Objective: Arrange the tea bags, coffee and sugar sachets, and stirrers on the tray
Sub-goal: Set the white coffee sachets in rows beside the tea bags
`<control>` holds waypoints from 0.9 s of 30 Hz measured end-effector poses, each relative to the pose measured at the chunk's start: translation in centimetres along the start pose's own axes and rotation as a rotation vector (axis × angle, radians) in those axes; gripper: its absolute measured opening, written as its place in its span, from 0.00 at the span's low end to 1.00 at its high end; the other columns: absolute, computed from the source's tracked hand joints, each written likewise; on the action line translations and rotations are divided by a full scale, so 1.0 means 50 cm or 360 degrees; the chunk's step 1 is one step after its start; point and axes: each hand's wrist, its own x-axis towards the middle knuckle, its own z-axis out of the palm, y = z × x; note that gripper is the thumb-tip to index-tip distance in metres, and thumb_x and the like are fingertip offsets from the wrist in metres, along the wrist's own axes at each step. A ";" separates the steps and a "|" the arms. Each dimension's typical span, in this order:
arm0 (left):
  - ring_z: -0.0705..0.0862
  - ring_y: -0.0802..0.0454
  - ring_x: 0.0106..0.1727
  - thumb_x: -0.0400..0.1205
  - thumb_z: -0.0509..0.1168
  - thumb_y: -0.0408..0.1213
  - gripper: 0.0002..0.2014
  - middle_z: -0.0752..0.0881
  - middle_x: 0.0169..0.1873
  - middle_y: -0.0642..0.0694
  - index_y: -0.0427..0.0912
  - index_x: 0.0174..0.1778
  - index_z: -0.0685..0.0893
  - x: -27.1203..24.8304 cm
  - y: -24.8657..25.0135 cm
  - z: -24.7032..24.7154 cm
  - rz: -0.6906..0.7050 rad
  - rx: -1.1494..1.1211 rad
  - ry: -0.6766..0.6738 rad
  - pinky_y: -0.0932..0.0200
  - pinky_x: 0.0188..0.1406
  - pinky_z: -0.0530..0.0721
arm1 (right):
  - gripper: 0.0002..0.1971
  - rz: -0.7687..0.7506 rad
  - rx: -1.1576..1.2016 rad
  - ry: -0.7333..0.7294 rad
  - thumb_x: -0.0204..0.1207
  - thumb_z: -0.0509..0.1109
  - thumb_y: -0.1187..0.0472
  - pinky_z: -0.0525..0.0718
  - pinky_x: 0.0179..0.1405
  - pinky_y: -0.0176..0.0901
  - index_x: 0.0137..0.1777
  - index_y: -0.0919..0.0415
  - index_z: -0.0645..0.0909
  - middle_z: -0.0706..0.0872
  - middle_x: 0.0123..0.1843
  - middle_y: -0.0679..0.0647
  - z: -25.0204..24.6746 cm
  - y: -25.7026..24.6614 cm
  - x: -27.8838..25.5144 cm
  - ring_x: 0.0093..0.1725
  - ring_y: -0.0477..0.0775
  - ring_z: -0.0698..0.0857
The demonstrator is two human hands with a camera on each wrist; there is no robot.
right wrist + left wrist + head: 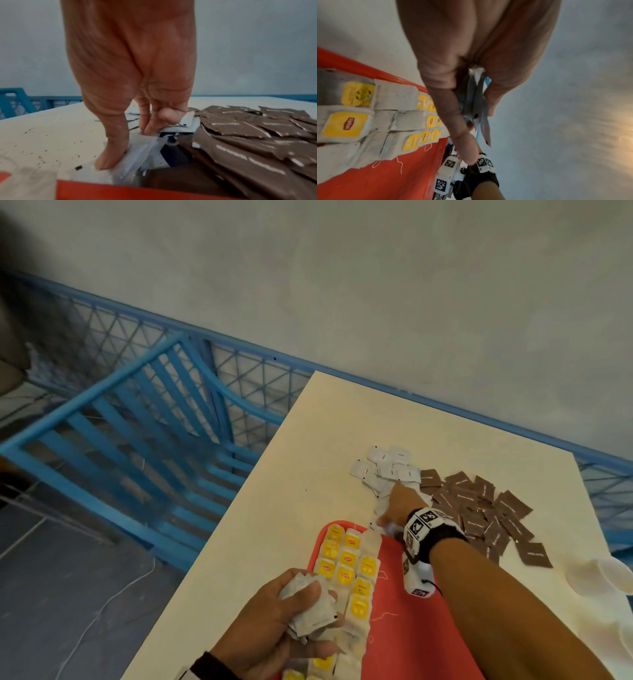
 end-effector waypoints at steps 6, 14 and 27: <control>0.89 0.27 0.53 0.74 0.71 0.36 0.23 0.89 0.51 0.28 0.34 0.65 0.79 -0.003 -0.004 -0.002 0.0047 0.0089 0.0082 0.43 0.29 0.90 | 0.18 0.0091 0.0119 -0.0015 0.69 0.83 0.57 0.83 0.33 0.42 0.37 0.61 0.74 0.85 0.40 0.55 0.008 0.010 -0.003 0.35 0.51 0.83; 0.89 0.32 0.51 0.80 0.70 0.32 0.13 0.86 0.55 0.32 0.39 0.60 0.84 -0.013 -0.013 0.003 0.0188 0.0189 0.0063 0.46 0.29 0.89 | 0.20 -0.0192 0.0177 0.0210 0.75 0.76 0.53 0.83 0.56 0.51 0.60 0.66 0.80 0.85 0.61 0.61 -0.064 0.039 -0.076 0.59 0.62 0.84; 0.90 0.42 0.46 0.84 0.65 0.45 0.16 0.89 0.48 0.36 0.34 0.50 0.89 -0.058 -0.095 0.171 0.0144 0.0723 -0.0067 0.46 0.38 0.92 | 0.10 -0.0496 0.1623 -0.0139 0.68 0.84 0.64 0.75 0.25 0.36 0.49 0.61 0.90 0.92 0.36 0.58 0.003 0.125 -0.615 0.24 0.48 0.79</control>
